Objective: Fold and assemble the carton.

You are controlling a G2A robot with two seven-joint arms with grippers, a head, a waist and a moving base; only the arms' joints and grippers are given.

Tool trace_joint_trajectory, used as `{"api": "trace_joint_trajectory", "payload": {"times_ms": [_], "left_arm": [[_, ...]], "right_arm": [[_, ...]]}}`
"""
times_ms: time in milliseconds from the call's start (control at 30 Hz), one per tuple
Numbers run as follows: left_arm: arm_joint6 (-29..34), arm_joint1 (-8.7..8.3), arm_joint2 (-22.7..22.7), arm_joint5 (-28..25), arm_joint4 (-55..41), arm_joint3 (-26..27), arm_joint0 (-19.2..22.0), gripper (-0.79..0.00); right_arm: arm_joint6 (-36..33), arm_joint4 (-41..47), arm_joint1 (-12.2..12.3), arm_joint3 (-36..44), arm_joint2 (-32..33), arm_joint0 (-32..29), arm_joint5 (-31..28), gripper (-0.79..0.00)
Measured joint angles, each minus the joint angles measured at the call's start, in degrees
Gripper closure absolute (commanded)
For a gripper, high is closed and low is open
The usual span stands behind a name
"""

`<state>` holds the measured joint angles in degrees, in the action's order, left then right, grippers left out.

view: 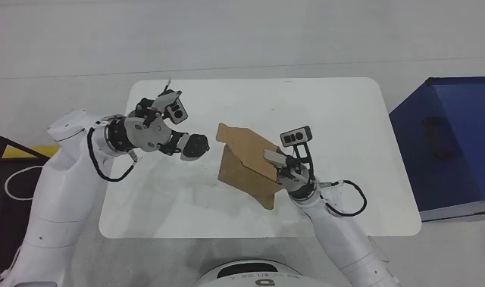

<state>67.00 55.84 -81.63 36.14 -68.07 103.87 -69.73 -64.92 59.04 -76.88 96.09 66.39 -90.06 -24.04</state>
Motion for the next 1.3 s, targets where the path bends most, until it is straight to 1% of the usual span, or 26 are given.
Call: {"api": "trace_joint_trajectory", "payload": {"times_ms": [133, 267, 333, 433, 533, 633, 800, 1033, 1133, 1300], "left_arm": [[-5.0, 0.61, -1.5, -3.3, -7.3, -0.3, 1.3, -0.723], [-10.3, 1.30, 0.5, -5.2, -10.7, 0.5, 4.1, -0.751], [-11.6, 1.57, 2.4, -5.6, -9.4, 0.8, 6.3, -0.760], [-11.9, 1.85, 5.7, -5.3, -5.4, 0.2, 9.1, -0.779], [-10.3, 2.08, 9.1, -5.0, -1.4, -1.1, 10.7, -0.785], [-9.4, 2.31, 11.6, -5.3, 1.1, -2.0, 11.5, -0.770], [-8.1, 2.18, 12.3, -5.2, 4.3, -2.5, 11.8, -0.754], [-5.5, 1.63, 11.5, -4.8, 7.3, -2.5, 10.3, -0.748], [-5.3, 1.56, 11.3, -4.9, 7.3, -2.6, 9.8, -0.760], [-5.3, 1.59, 11.9, -5.1, 7.2, -2.3, 9.4, -0.776]], "right_arm": [[0.1, -0.1, 0.0, -0.6, -0.1, 0.3, 0.0, 0.000], [0.3, -0.1, 0.0, -0.9, -0.2, 0.4, 0.1, 0.000], [0.3, -0.1, 0.0, -1.1, -0.2, 0.5, 0.1, 0.000], [0.2, 0.2, 0.1, -1.0, 0.1, 0.3, 0.3, 0.000], [0.0, 0.6, 0.1, -0.7, 0.5, -0.1, 0.3, 0.000], [0.0, 0.9, 0.2, -0.5, 0.7, -0.3, 0.3, 0.000], [-0.1, 1.6, 0.1, -0.6, 0.3, 0.3, 0.6, 0.000], [-2.3, 7.3, -0.5, -2.1, -1.5, 1.9, 1.4, 0.000], [-3.3, 9.4, -0.8, -2.8, -2.1, 2.4, 1.5, 0.000], [-3.6, 10.0, -1.1, -3.6, -2.7, 2.9, 1.1, 0.000]]}}
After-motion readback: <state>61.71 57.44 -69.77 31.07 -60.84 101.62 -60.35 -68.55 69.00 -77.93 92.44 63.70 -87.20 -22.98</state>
